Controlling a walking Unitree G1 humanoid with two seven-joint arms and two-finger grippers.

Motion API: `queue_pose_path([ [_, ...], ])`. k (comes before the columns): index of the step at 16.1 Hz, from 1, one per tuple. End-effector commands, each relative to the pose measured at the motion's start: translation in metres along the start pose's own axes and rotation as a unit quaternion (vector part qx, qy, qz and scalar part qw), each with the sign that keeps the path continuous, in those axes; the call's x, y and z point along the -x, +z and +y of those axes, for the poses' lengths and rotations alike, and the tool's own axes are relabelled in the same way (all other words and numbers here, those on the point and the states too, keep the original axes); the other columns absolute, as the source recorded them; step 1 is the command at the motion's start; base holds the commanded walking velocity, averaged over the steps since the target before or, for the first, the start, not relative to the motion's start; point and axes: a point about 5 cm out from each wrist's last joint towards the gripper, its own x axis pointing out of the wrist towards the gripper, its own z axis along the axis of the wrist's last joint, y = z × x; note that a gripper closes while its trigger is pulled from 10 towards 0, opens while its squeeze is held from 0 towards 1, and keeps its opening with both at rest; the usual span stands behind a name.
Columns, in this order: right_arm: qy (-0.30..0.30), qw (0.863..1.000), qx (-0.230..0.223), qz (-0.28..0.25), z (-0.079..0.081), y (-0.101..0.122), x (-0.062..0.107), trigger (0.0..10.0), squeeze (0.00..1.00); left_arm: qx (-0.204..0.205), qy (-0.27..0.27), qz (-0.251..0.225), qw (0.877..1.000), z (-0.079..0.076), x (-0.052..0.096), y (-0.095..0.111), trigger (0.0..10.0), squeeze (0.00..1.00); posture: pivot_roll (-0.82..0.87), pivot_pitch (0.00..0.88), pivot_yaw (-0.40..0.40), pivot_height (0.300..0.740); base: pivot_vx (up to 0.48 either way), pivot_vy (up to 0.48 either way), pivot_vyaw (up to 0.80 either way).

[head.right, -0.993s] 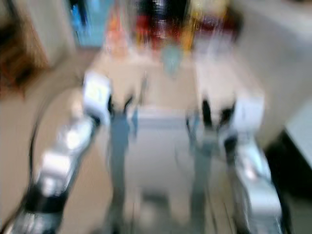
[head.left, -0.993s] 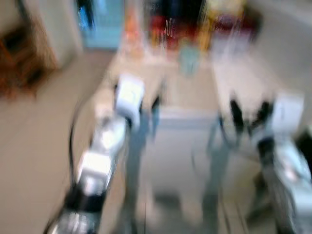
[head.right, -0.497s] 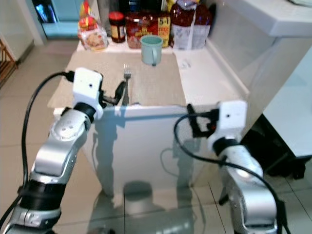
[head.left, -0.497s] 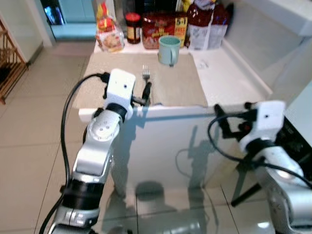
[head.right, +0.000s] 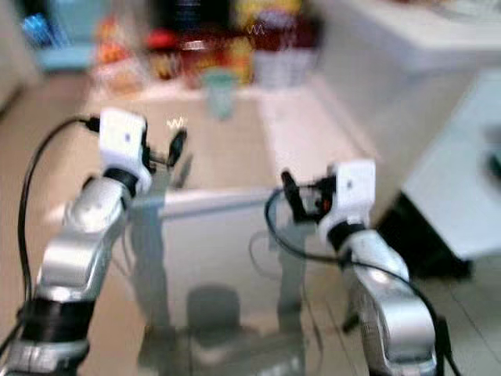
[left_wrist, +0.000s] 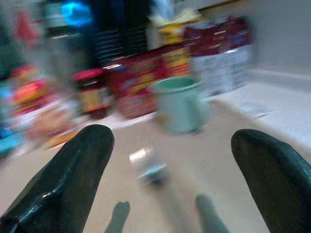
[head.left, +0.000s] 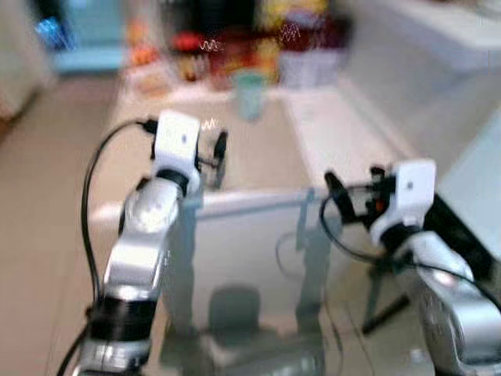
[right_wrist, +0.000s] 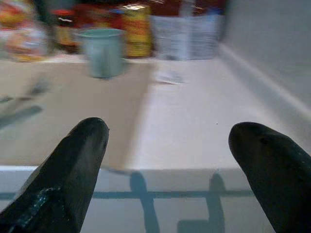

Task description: Setting the table

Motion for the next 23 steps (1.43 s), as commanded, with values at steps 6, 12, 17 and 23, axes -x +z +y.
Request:
queue_pose_path([
  [6, 0.032, 0.999, 0.016, 0.028, 0.003, -0.004, 0.008, 10.0, 0.00, -0.030, 0.000, 0.055, 0.998, 0.002, 0.003, -0.001, 10.0, 0.00, 0.01, 0.025, -0.048, 0.740, 0.137, 0.000, -0.10],
  [12, 0.079, 0.996, 0.017, 0.042, 0.013, -0.004, 0.007, 10.0, 0.00, 0.010, 0.040, 0.132, 0.990, 0.012, 0.005, -0.010, 10.0, 0.00, 0.01, 0.034, -0.050, 0.740, 0.000, 0.000, 0.00],
  [17, 0.166, 0.982, 0.049, 0.071, 0.022, 0.000, 0.024, 10.0, 0.00, 0.041, 0.054, 0.186, 0.980, 0.016, -0.001, -0.010, 10.0, 0.00, -0.03, 0.047, -0.002, 0.740, 0.000, 0.000, 0.00],
  [23, 0.210, 0.973, 0.043, 0.084, 0.029, 0.001, 0.034, 10.0, 0.00, 0.051, 0.133, 0.202, 0.969, 0.041, -0.018, -0.009, 10.0, 0.00, -0.03, 0.036, -0.003, 0.740, 0.000, 0.000, 0.00],
])
